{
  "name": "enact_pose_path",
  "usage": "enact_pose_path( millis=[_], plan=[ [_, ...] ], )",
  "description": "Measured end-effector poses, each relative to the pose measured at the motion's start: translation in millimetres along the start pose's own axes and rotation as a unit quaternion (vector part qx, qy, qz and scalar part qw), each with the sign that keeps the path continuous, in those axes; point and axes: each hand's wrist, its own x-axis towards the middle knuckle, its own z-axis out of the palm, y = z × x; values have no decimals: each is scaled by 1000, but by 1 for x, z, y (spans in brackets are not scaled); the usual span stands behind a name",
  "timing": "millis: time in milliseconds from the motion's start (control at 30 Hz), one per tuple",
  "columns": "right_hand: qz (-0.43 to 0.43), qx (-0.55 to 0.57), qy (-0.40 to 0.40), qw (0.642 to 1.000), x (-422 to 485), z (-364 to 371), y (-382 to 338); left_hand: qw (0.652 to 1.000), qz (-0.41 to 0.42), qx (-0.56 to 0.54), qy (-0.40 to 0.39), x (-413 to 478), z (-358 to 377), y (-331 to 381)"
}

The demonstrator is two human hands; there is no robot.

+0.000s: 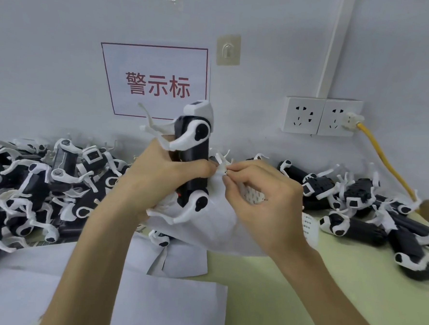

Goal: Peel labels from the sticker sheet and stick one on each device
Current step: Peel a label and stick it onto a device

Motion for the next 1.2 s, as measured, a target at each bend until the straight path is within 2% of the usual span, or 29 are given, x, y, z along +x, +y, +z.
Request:
enact_pose_path(
  millis=[133,367,533,733,900,1033,1100,1200],
  plan=[
    [0,-6,-9,1000,-2,0,2,998,25,64,10,-2,4,1],
    [16,7,-34,999,1,-4,1,998,35,57,9,-2,-1,2],
    [41,11,-15,999,0,1,-2,999,18,34,9,-1,-1,1],
    [3,10,-19,1000,-1,2,-4,997,35,71,8,1,-2,-2],
    [50,55,-58,996,-1,-2,-2,992,65,102,24,-1,0,0],
    [162,115,-40,979,4,-3,-3,988,57,139,27,1,-7,-3],
    [207,148,-24,967,6,-6,-2,982,51,171,67,4,-17,-7],
    [236,170,-14,957,9,-11,0,957,17,222,186,9,-38,-16]
  ],
)
